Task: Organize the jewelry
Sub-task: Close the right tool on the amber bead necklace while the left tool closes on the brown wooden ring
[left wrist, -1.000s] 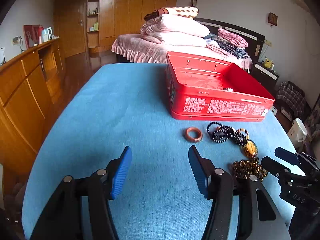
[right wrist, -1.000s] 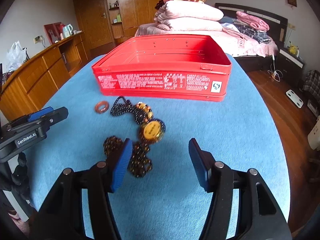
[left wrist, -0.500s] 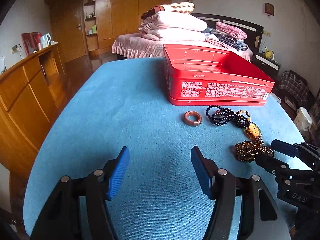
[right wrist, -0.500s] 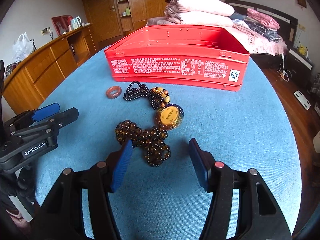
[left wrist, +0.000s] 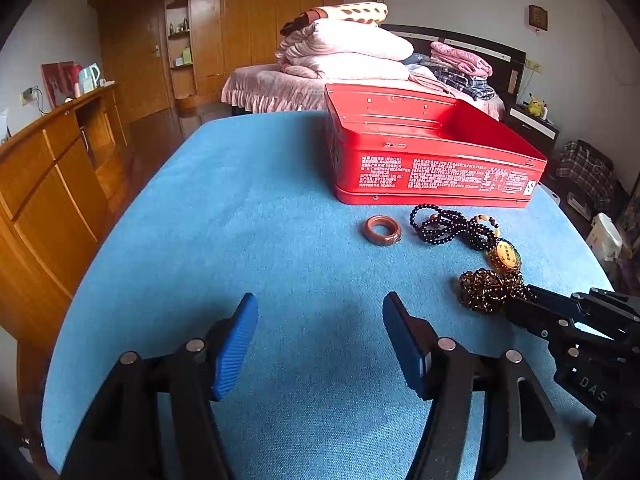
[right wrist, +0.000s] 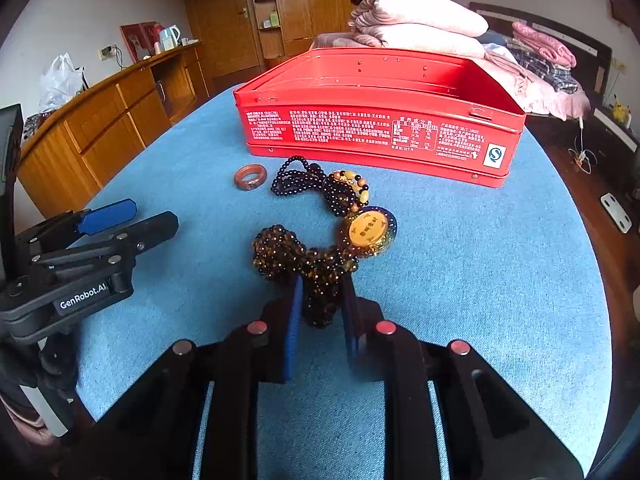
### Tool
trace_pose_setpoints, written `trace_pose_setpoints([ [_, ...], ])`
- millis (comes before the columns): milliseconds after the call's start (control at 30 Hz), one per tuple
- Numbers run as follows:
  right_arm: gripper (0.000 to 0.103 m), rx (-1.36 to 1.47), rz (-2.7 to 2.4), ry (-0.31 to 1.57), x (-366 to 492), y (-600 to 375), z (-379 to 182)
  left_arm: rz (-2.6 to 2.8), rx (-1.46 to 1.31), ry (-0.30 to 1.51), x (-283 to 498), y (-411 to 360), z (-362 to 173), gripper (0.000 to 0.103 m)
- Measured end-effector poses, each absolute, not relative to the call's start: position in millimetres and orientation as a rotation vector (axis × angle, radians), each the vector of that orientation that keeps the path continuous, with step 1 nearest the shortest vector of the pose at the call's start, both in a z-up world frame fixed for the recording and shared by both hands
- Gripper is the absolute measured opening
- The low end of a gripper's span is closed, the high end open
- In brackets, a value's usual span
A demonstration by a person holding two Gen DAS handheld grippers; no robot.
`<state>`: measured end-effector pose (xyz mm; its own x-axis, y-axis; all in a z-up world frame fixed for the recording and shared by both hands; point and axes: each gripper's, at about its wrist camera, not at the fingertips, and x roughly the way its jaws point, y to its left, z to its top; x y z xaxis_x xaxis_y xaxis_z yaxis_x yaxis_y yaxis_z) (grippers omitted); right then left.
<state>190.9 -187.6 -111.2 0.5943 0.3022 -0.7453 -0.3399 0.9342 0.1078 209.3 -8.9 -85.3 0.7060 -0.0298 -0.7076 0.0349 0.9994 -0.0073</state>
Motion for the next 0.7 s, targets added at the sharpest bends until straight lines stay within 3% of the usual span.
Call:
trace_pose_setpoints([
  [700, 0.015, 0.063, 0.165, 0.861, 172.1, -251.7, -113.3, -0.065, 0.000, 0.798, 219.5, -18.1, -85.3, 0.064],
])
